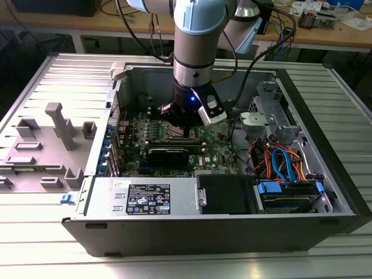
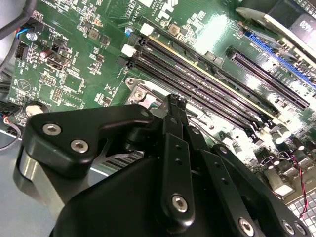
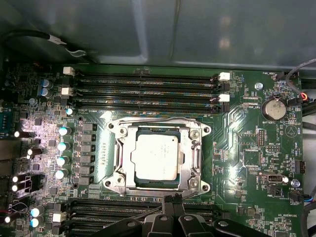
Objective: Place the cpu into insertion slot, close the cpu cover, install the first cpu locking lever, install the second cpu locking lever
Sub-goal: 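Install the second cpu locking lever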
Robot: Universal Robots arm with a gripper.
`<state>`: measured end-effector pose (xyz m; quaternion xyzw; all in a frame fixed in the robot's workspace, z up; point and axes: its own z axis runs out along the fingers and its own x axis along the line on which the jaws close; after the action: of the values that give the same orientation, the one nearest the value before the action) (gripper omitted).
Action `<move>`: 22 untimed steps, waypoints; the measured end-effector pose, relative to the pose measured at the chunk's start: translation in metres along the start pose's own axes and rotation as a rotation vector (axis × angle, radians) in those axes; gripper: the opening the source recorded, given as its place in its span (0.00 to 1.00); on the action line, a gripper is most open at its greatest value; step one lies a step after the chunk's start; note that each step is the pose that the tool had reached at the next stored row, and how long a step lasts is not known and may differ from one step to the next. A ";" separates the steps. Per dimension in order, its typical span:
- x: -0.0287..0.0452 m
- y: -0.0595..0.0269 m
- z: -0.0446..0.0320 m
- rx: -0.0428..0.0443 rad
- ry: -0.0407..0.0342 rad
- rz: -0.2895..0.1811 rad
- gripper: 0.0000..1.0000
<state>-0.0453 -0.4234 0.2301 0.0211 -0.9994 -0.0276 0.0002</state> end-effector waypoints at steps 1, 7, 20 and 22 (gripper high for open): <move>0.0000 0.0000 0.0000 0.0000 0.0000 0.000 0.11; 0.0001 0.0000 -0.0026 -0.0006 -0.0001 0.000 0.11; 0.0279 -0.0071 -0.0085 -0.0014 -0.0001 0.000 0.11; 0.0320 -0.0071 -0.0068 -0.0013 -0.0001 0.000 0.11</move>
<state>-0.0769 -0.4321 0.2366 0.0211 -0.9994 -0.0282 0.0002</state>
